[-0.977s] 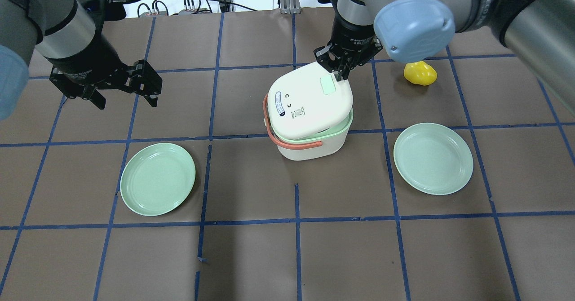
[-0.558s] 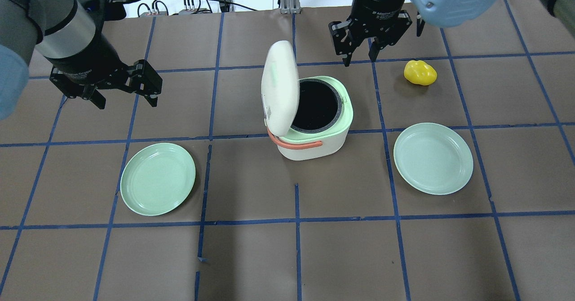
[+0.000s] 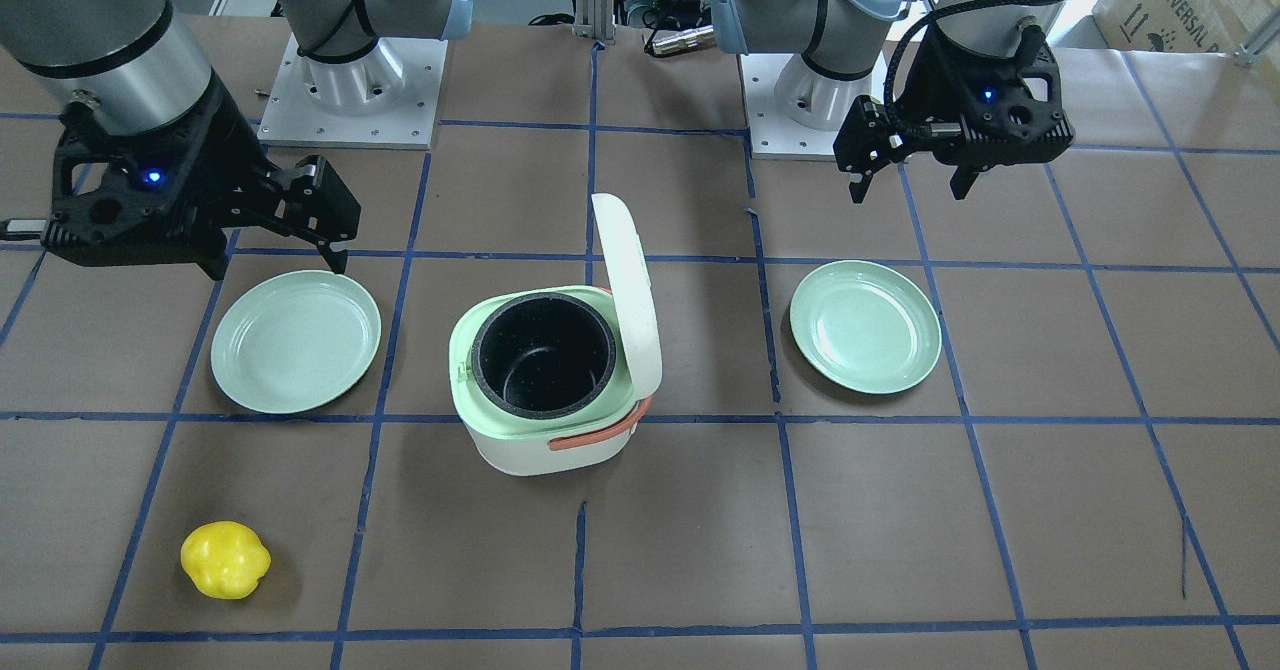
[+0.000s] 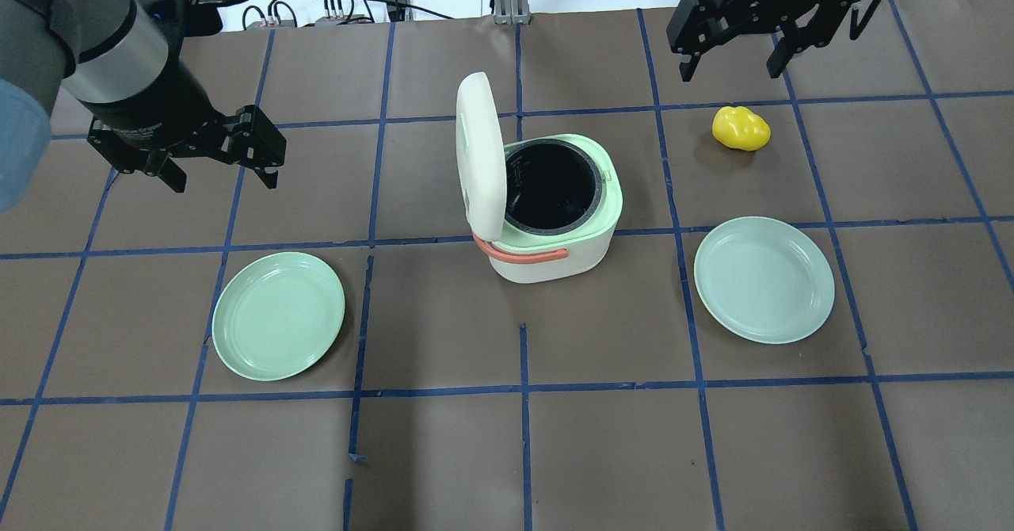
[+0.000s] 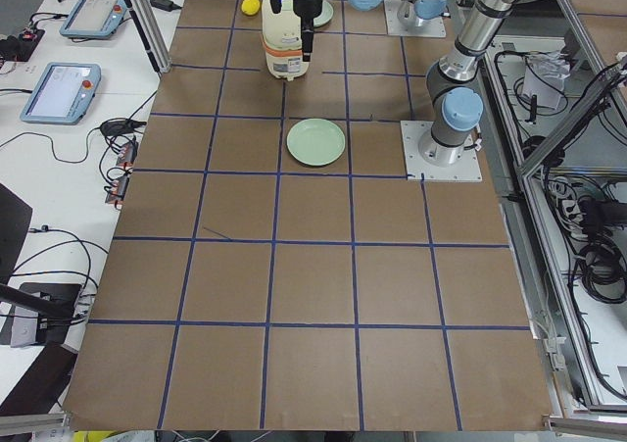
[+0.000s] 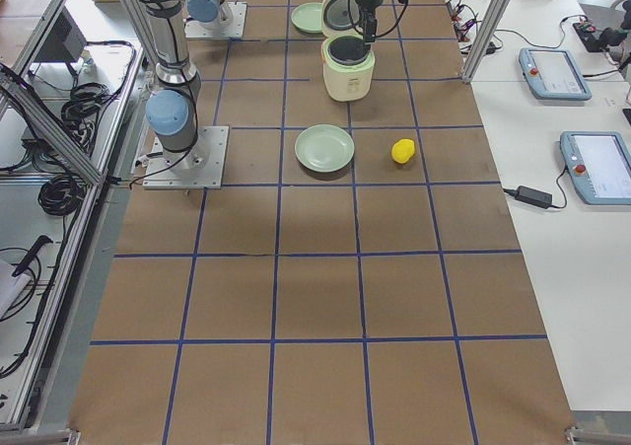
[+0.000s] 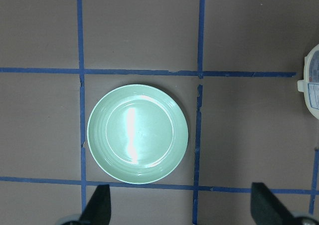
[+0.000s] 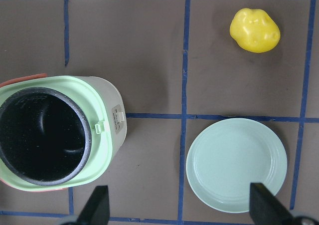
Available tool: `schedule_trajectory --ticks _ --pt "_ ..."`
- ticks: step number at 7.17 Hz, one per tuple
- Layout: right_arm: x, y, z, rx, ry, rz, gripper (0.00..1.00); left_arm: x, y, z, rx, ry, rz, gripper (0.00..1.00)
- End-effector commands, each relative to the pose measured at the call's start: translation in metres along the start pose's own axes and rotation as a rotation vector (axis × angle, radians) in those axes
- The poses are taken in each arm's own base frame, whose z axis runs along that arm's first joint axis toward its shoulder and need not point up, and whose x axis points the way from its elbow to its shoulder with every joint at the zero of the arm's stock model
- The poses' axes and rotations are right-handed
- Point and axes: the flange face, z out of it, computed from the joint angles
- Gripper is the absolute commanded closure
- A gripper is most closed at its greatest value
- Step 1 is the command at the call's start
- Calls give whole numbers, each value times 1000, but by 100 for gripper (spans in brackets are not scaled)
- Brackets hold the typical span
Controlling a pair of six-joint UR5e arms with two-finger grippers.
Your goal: Press rice cooker button
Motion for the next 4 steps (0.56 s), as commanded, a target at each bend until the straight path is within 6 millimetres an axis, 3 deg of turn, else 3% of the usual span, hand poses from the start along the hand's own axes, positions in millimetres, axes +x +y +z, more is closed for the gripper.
schedule_trajectory --ticks 1,2,4 --pt "12 1 7 -21 2 29 1 0 0 0 0 0 0 0" --pt "15 3 12 -37 15 37 1 0 0 0 -1 0 0 0" --pt "15 5 5 -11 16 34 1 0 0 0 0 0 0 0"
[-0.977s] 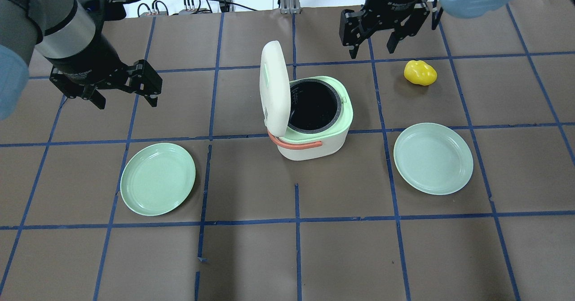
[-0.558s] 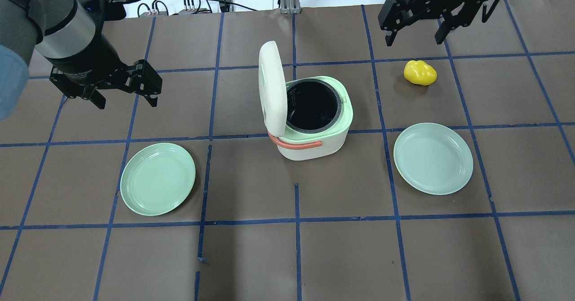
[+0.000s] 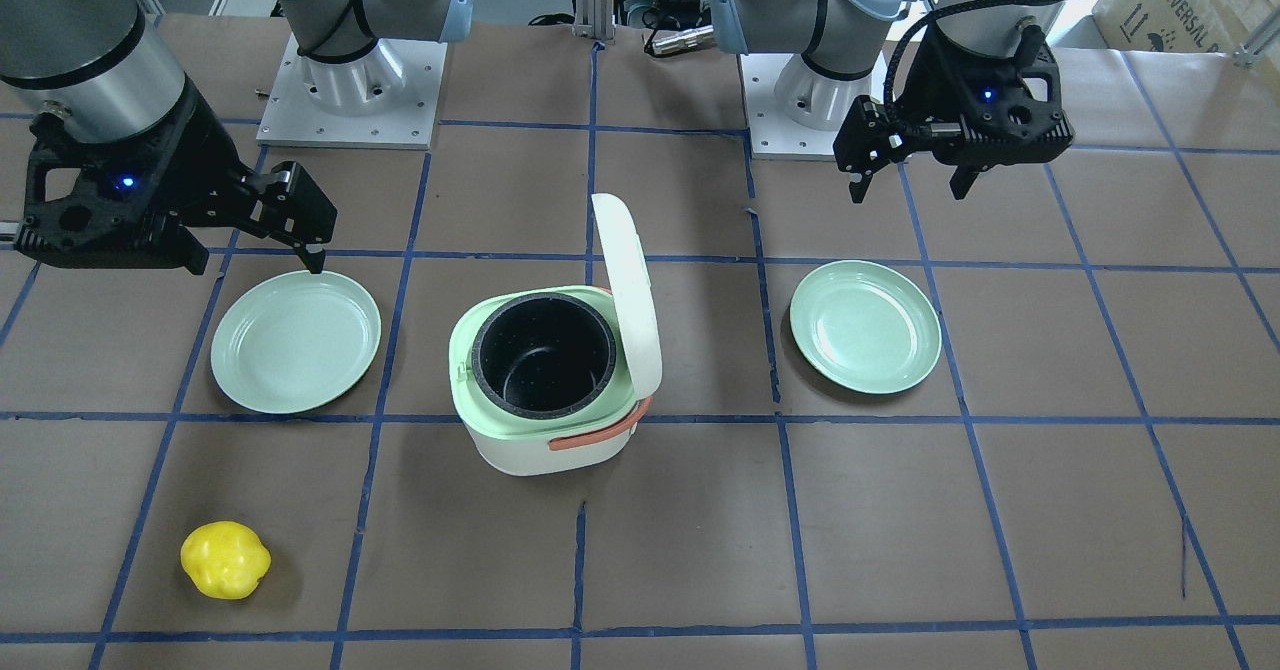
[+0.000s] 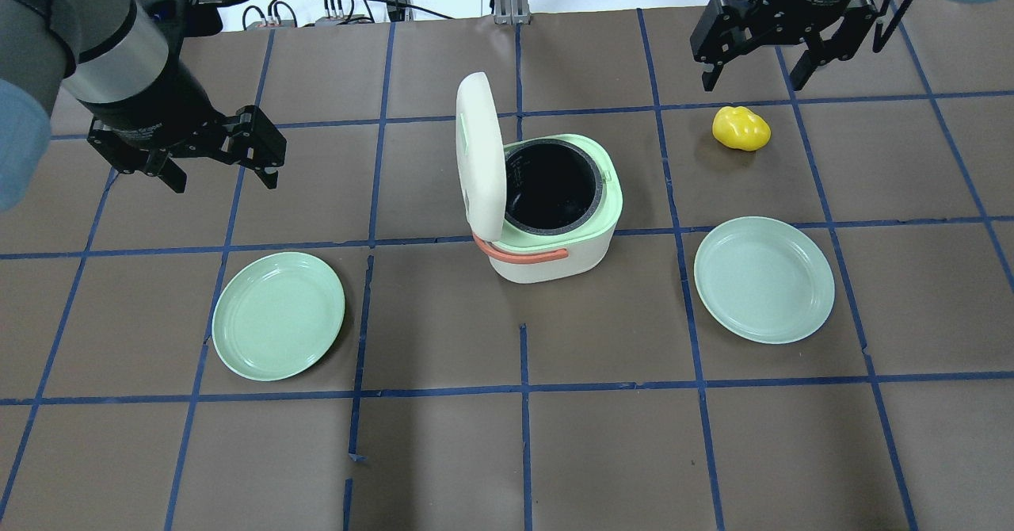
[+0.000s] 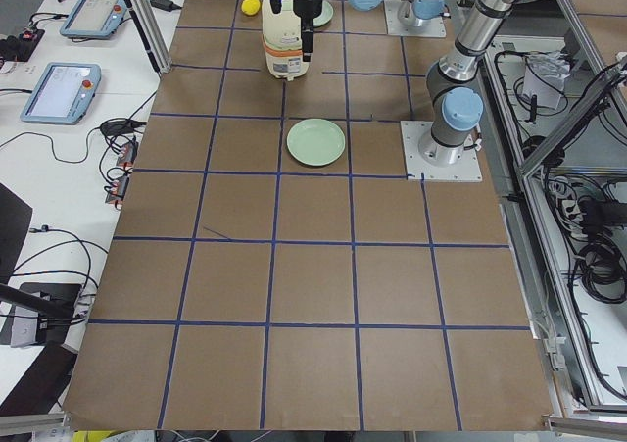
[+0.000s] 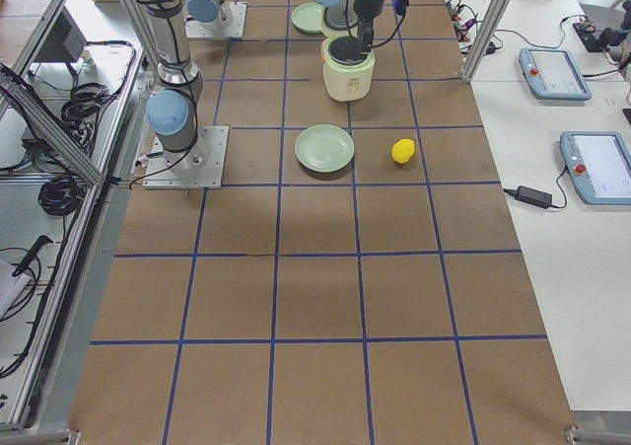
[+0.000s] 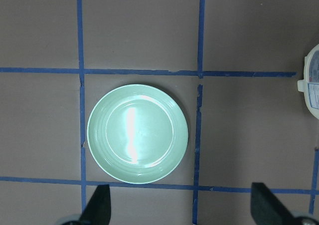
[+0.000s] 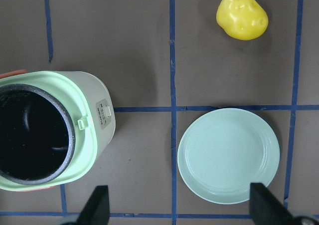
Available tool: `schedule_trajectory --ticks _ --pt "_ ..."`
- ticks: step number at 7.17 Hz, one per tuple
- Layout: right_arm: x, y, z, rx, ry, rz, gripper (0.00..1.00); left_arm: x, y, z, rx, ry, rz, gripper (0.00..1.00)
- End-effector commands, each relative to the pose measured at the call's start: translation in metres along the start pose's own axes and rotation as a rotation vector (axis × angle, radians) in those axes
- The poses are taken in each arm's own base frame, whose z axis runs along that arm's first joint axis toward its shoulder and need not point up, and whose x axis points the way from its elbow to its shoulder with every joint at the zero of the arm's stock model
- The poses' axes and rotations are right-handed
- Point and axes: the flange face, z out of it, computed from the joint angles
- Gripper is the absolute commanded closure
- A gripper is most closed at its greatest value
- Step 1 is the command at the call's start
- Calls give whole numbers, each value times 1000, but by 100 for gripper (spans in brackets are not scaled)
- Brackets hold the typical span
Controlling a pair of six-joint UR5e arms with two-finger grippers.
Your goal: Press rice cooker button
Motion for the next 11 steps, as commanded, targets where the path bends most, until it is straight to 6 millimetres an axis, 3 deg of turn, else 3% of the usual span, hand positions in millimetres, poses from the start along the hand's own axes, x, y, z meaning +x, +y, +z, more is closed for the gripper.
schedule_trajectory --ticks 1,9,10,11 --pt "4 2 -5 17 39 0 1 0 0 0 0 0 0 0" --pt "5 12 6 3 51 -1 1 0 0 0 0 0 0 0" --pt "-1 23 1 11 47 -7 1 0 0 0 0 0 -2 0" --pt "-1 31 12 -9 45 -8 1 0 0 0 0 0 0 0"
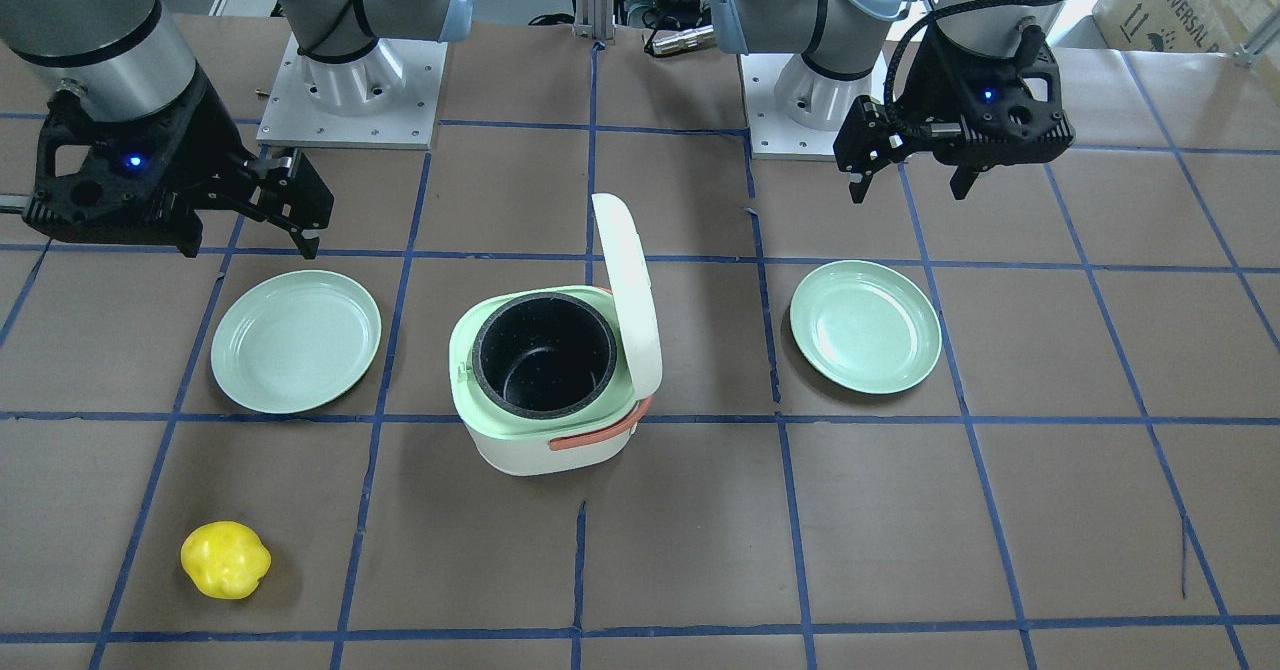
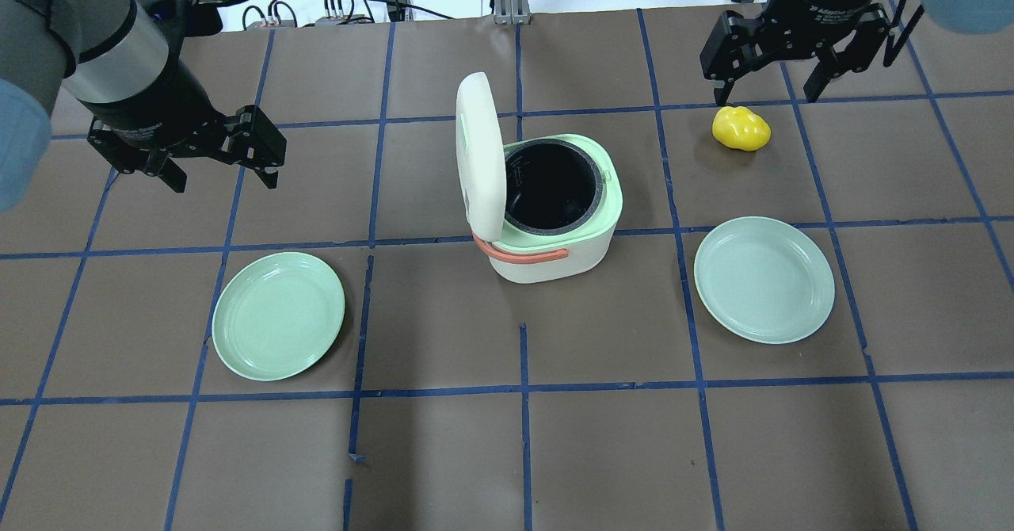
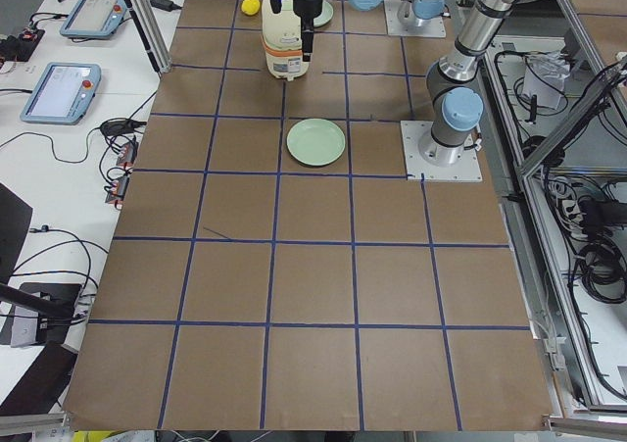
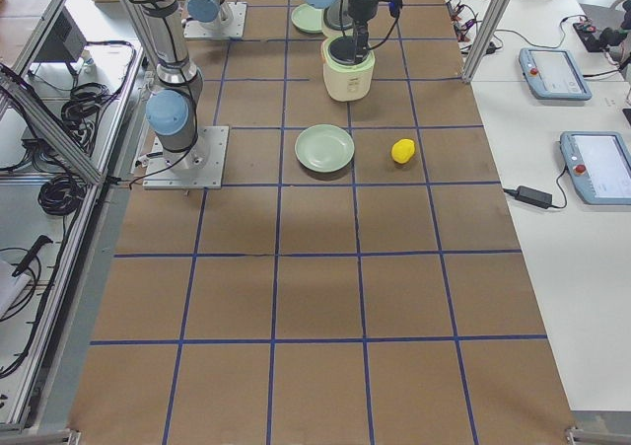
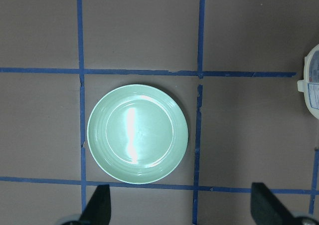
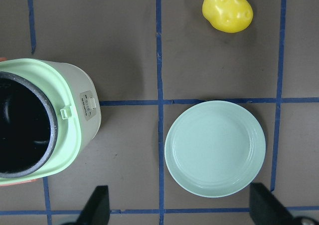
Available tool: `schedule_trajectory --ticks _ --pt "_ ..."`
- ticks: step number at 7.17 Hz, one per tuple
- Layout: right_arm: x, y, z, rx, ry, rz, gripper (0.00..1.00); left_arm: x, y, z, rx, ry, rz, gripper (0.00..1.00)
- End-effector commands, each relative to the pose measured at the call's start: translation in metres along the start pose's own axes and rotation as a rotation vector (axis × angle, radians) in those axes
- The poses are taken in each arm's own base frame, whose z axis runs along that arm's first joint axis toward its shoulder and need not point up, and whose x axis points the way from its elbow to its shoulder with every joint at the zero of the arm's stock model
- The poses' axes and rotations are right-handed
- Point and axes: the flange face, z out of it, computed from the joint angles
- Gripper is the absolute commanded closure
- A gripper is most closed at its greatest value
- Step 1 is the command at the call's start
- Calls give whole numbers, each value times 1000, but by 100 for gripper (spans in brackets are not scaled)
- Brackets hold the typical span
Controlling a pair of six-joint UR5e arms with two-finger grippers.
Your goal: Press rice cooker button
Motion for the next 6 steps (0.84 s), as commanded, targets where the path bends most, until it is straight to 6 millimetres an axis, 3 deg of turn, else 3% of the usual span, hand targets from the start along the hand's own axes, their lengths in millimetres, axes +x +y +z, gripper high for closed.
schedule_trajectory --ticks 1,6 --pt "-1 10 7 -12 0 -3 1 0 0 0 0 0 1 0" --pt "-1 10 8 2 0 -3 1 0 0 0 0 0 1 0"
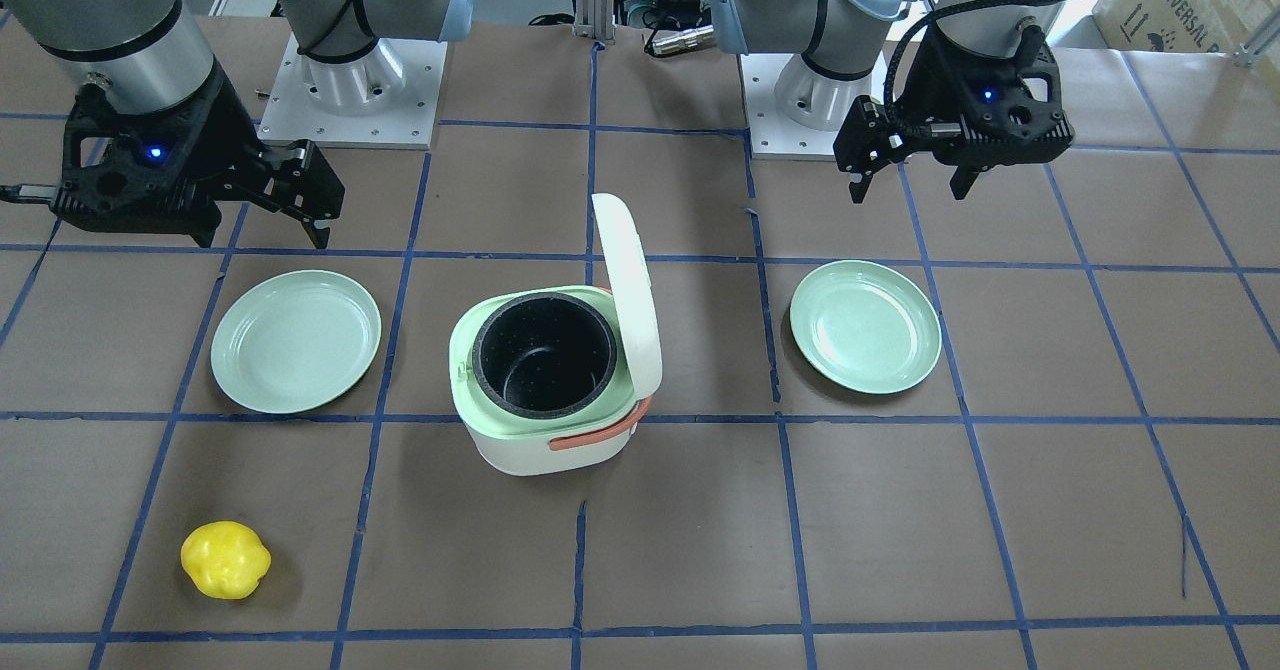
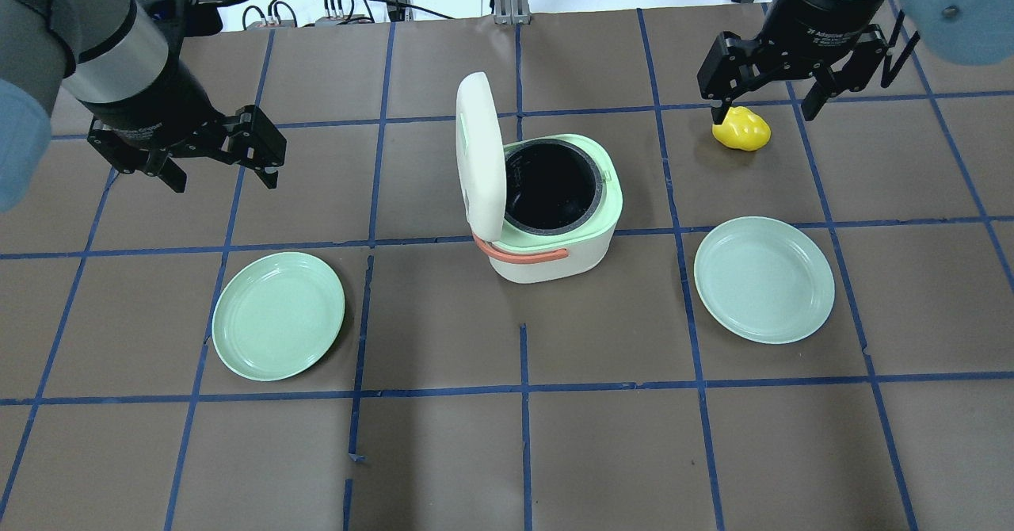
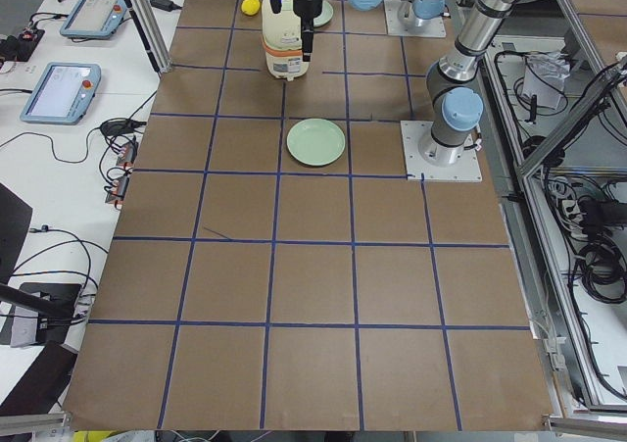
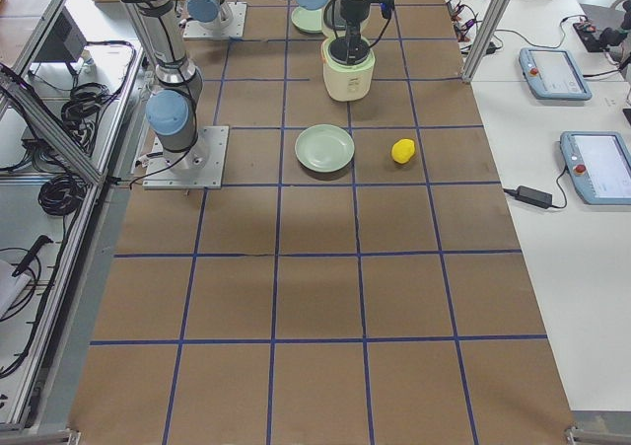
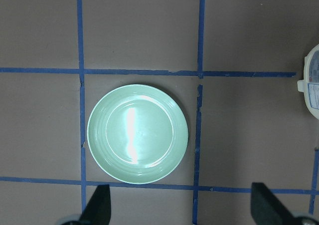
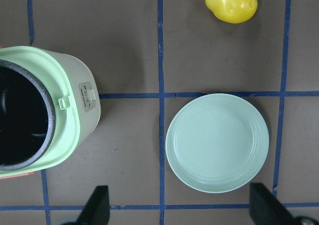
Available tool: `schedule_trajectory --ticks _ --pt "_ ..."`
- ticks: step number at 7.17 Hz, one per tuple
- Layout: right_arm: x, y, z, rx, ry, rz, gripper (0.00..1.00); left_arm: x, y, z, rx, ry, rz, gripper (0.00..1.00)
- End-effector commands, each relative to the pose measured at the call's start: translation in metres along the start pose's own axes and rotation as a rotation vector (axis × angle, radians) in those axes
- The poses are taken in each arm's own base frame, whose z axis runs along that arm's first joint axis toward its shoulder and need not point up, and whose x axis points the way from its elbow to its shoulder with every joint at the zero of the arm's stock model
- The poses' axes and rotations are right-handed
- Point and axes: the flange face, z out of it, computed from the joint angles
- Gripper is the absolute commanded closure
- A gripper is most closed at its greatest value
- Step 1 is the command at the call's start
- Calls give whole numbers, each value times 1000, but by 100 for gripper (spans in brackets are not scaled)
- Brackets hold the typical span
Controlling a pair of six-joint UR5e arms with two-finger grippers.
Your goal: Press rice cooker button
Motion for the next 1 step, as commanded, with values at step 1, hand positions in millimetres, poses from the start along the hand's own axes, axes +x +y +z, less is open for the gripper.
schedule_trajectory --ticks 1 --pt "0 0 0 5 -1 0 1 0 0 0 0 0 0 0"
